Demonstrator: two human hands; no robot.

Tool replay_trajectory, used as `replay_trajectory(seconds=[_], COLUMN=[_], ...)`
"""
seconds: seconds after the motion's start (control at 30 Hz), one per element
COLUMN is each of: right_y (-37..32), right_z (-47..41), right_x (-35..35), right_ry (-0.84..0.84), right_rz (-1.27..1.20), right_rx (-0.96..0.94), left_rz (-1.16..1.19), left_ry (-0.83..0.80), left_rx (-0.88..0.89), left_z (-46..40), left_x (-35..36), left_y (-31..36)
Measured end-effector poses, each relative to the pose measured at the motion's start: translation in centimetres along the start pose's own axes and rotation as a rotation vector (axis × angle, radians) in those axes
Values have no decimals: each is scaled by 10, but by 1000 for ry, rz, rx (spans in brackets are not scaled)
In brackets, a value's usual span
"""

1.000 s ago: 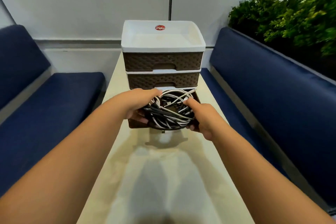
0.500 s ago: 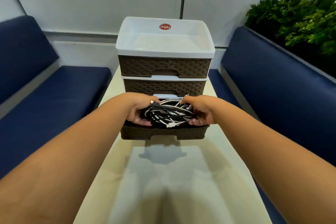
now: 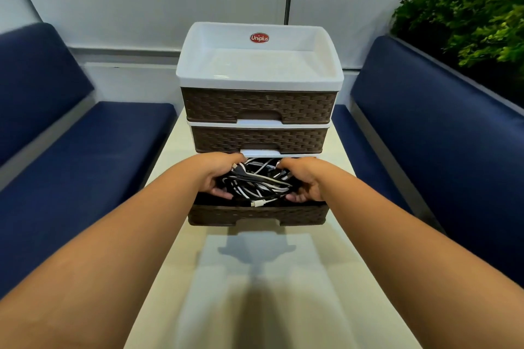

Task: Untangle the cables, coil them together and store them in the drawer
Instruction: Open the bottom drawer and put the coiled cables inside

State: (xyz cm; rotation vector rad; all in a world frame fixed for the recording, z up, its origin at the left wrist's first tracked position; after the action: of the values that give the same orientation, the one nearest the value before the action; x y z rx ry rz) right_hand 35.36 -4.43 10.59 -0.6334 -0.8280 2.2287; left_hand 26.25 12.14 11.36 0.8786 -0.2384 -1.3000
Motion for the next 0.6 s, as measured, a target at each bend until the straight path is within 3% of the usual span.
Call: replay_trajectory(seconds=[0.43, 0.6], right_y=[10, 8], right_z=[-10, 0], right_x=[11, 3], right_ry=[89, 168], right_rz=[-95, 37], right_rx=[-118, -179], left_rz=[51, -121], left_ry=[32, 150], left_rx=[137, 192], left_z=[-2, 7], left_x=[2, -3], left_y=[-10, -8])
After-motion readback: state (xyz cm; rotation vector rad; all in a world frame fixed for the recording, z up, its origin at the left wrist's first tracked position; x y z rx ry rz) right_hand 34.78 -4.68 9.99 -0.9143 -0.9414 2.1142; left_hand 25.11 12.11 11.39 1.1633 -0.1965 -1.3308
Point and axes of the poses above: each hand's wrist, its own z-axis away from the middle knuckle, its own x-axis out of the palm, y = z × x, the point moved 2 cm from there along -z, towards the middle knuckle, and after that the axes turned 1 degree about y, right-handed, at the moved point
